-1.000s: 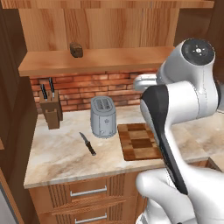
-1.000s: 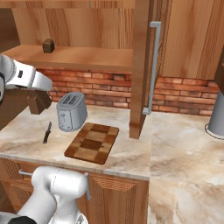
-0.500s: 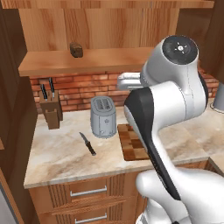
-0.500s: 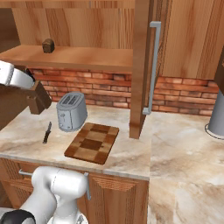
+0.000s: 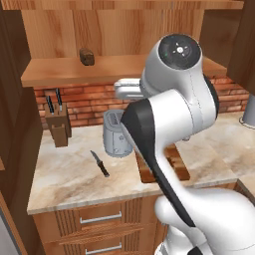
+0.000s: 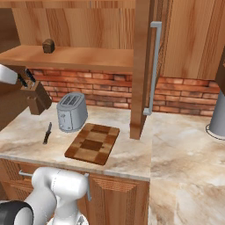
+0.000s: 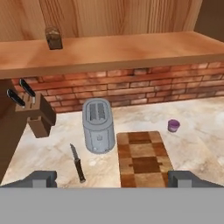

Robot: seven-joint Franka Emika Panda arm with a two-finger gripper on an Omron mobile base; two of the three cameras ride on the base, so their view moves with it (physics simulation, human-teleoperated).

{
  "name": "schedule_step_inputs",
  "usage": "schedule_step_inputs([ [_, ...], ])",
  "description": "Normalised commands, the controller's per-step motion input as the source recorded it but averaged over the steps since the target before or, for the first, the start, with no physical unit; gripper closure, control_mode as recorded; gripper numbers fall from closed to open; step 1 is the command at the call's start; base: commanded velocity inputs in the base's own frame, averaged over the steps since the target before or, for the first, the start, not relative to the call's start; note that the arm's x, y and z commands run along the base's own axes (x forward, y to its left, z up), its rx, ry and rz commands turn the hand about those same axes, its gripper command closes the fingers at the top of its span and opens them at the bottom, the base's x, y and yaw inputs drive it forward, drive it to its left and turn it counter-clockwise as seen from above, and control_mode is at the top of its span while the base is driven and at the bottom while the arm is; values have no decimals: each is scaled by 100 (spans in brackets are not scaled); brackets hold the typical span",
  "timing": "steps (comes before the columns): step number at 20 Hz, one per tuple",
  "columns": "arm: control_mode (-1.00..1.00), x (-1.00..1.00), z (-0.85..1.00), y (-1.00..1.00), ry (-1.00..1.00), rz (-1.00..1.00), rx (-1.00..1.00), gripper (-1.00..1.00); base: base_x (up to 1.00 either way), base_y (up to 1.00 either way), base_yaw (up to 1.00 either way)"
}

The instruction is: Pick the bread, place it on the cutting board, pick the jam, place it on the counter, and close the cabinet.

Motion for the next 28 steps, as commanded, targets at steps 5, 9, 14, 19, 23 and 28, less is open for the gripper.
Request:
schedule_step_inputs([
  [5, -100, 0, 1, 23, -5, 4, 0, -100, 0, 0, 0],
  [9, -100, 0, 4, 4, 0, 8, 0, -100, 0, 0, 0],
  [14, -100, 0, 2, 0, 0, 9, 0, -100, 0, 0, 0],
  [19, -100, 0, 0, 5, -1, 8, 0, -100, 0, 0, 0],
  [23, -100, 0, 1, 7, -4, 7, 0, -100, 0, 0, 0],
  [28, -100, 0, 3, 12, -5, 6, 0, -100, 0, 0, 0],
])
